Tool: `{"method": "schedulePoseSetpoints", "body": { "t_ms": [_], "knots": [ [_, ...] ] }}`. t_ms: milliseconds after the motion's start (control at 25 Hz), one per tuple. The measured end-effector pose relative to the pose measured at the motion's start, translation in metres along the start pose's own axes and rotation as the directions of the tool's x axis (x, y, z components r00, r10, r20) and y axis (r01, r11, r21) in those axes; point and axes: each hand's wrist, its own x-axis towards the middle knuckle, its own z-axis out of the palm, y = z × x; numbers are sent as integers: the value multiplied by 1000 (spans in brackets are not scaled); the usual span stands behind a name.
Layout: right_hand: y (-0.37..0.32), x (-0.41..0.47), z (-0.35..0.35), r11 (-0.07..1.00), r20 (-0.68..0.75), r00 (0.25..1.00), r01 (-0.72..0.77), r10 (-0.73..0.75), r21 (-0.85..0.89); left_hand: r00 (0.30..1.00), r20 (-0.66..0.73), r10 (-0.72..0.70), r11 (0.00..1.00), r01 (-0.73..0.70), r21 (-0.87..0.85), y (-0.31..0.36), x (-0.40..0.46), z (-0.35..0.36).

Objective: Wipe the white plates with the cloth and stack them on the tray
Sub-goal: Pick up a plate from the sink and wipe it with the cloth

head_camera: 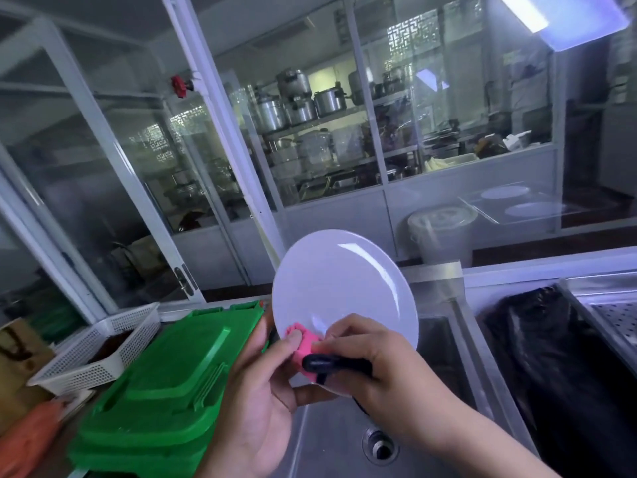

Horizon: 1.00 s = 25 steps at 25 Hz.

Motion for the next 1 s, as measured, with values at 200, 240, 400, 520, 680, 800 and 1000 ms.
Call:
{"method": "schedulePoseSetpoints", "body": {
  "t_ms": [200, 240, 400, 520, 680, 800, 1000],
  "knots": [
    [22, -19, 0, 982, 88, 996, 33, -17, -188, 996, -64, -55, 998, 53, -35, -16, -2, -16],
    [24, -22, -3, 972, 142, 990, 47, -14, -231, 995, -76, -64, 997, 60, -51, -19, -2, -20],
    [25, -30, -31, 962, 295, 948, -40, 122, -269, 989, -126, -83, 991, 68, -118, -18, 0, -40],
    [20, -25, -54, 963, 286, 933, -159, 218, -215, 993, -109, -49, 990, 34, -136, -10, 0, -52],
    [6, 9, -56, 942, -73, 993, -115, 97, -314, 994, -106, 8, 993, -21, -117, -6, 5, -67],
    [-9, 61, -31, 871, -452, 863, -26, -228, -490, 996, -81, 43, 996, -49, -72, 2, 11, -71],
    [-10, 132, 39, 816, -439, 804, 96, -401, -570, 995, -28, 99, 994, -100, -49, 26, 29, -76]
  ]
}}
